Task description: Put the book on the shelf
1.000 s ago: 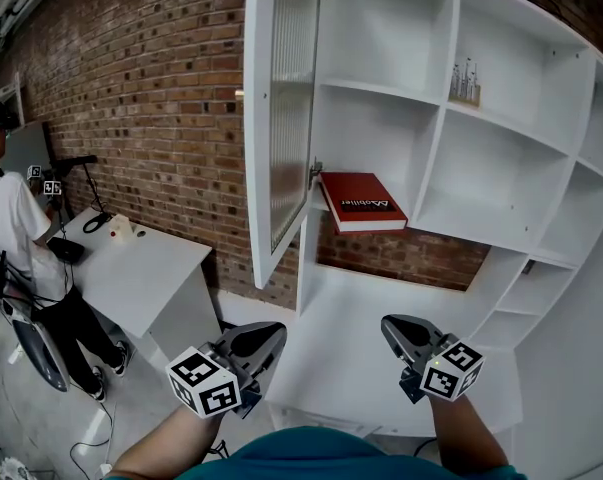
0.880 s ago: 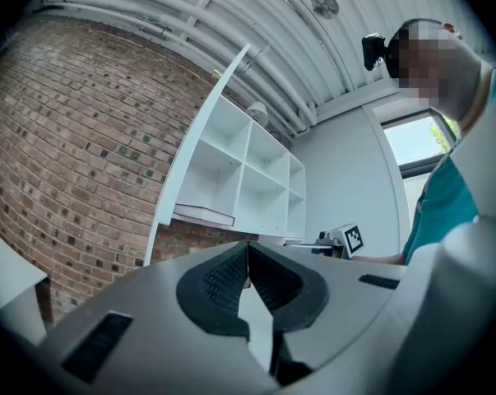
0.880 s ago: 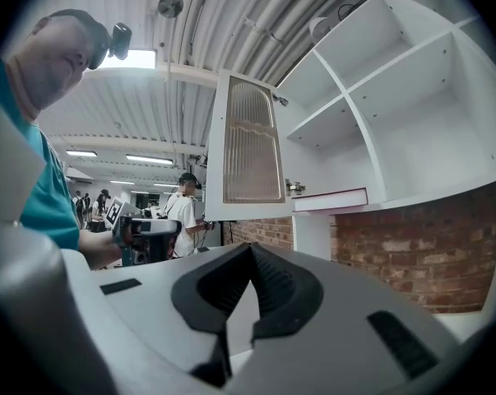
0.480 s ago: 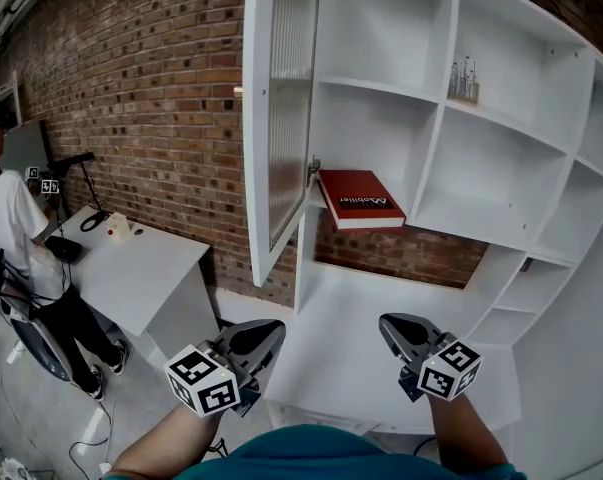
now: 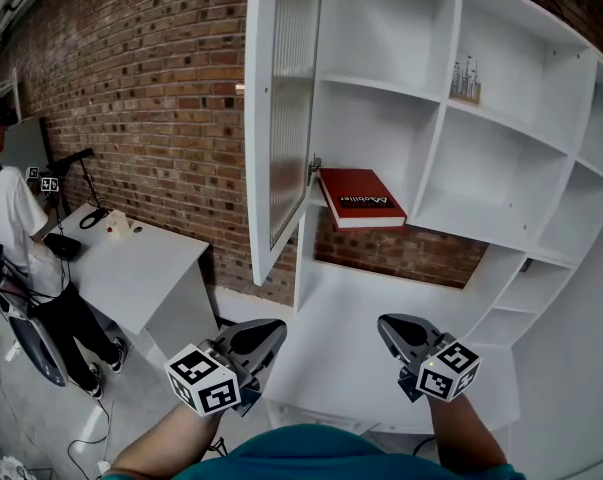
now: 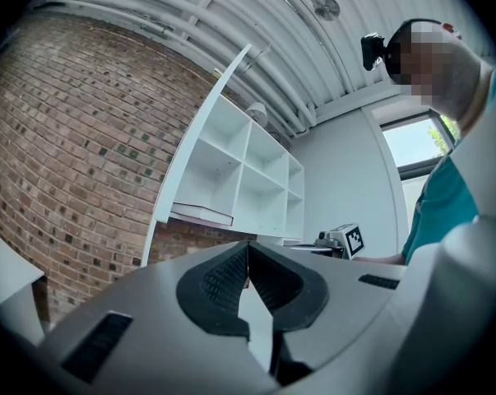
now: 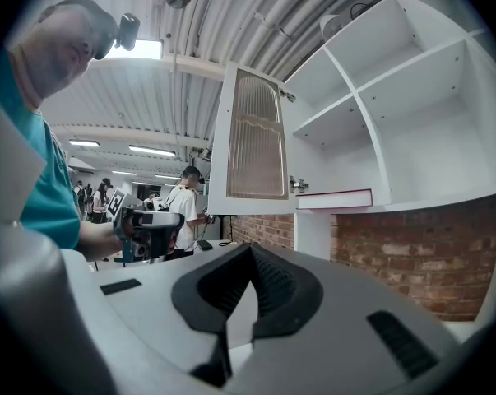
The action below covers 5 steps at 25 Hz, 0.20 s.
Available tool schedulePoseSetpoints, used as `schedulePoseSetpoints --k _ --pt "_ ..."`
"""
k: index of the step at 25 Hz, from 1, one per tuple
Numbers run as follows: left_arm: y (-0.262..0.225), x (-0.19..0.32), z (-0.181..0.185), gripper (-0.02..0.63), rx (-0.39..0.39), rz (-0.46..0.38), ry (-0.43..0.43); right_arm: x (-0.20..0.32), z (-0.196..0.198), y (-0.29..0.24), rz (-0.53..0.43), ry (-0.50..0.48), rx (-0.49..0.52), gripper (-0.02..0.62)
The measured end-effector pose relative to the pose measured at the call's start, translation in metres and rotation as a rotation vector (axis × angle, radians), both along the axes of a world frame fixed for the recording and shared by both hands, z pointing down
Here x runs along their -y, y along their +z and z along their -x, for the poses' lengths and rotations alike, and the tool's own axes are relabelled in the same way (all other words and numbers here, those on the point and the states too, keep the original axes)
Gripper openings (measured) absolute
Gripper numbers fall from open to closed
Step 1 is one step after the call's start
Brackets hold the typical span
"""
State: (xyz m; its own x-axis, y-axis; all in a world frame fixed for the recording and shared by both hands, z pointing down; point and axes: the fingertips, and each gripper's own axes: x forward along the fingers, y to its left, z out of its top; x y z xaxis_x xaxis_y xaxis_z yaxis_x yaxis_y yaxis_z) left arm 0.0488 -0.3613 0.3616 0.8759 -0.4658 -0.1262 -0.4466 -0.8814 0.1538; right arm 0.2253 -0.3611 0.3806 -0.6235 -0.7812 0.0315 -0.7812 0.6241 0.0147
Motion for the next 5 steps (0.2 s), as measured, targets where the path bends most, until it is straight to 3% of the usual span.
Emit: schedulePoseSetpoints --k 5 --pt "0.001 -0.0007 -0.0006 0.017 -0.005 0.004 0.003 -0.0006 0.0011 0.0 -0.004 0.003 -0.019 0.02"
